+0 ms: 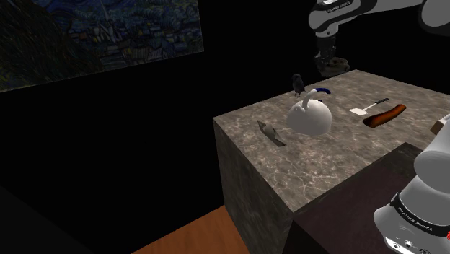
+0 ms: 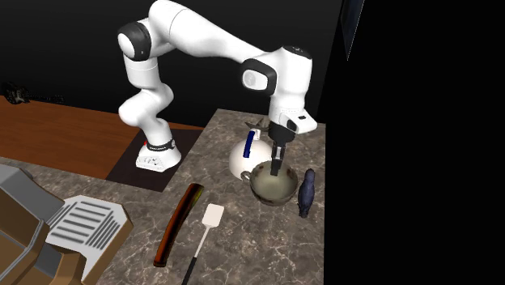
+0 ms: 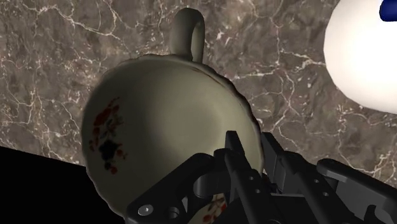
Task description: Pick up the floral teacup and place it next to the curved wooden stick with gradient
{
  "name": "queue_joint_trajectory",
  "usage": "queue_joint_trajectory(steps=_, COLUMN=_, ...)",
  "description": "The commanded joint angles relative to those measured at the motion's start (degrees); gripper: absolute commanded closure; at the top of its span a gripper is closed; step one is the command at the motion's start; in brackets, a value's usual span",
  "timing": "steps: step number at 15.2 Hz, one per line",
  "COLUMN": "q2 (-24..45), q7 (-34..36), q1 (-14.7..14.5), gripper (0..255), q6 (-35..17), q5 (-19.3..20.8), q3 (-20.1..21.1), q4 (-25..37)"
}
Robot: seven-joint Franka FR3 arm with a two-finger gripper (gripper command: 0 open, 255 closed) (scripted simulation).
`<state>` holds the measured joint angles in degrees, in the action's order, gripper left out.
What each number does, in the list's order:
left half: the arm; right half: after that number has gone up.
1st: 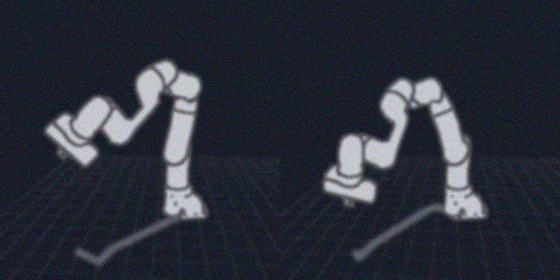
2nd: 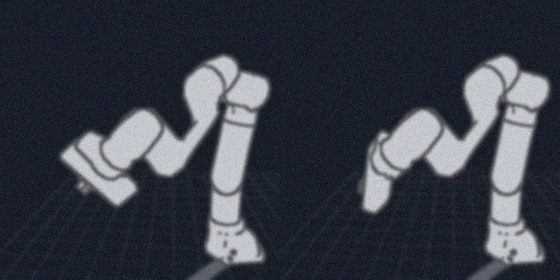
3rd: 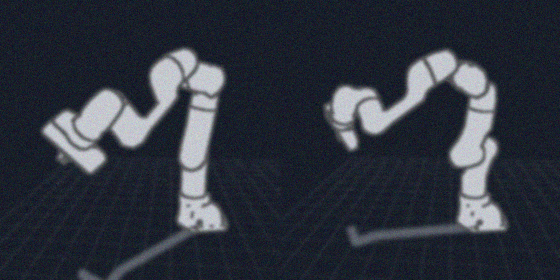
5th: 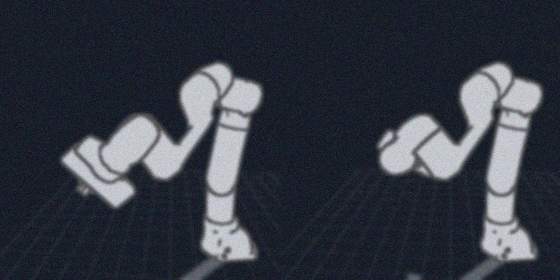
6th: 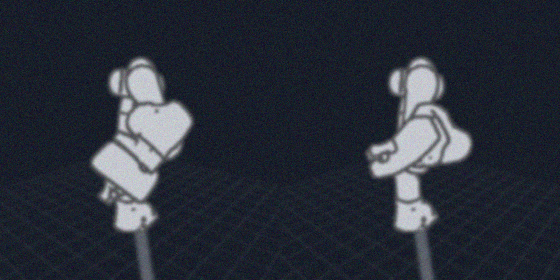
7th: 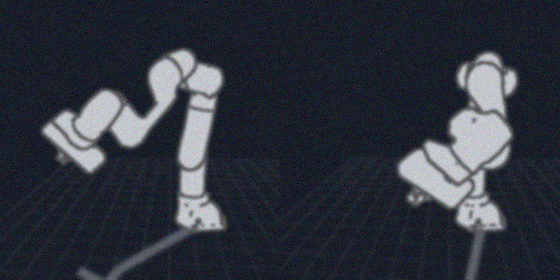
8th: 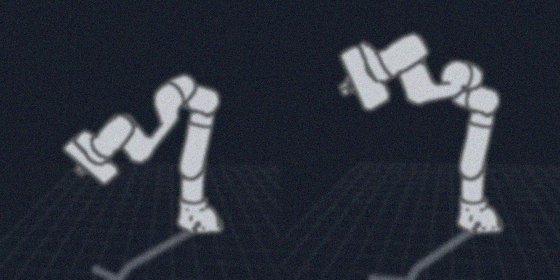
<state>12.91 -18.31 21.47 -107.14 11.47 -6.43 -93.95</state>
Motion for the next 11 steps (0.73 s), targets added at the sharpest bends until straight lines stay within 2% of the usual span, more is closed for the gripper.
queue_joint_trajectory(steps=1, q2=0.79, q7=-2.57, q1=1.52, gripper=255, q6=-0.10, q5=-0.33, q3=-0.89, q4=1.26)
queue_joint_trajectory(steps=5, q2=3.16, q7=-8.15, q1=5.09, gripper=255, q6=-0.56, q5=-1.33, q3=-2.77, q4=4.27)
queue_joint_trajectory(steps=11, q2=3.78, q7=-7.37, q1=5.14, gripper=255, q6=-4.85, q5=-1.15, q3=-2.76, q4=0.53)
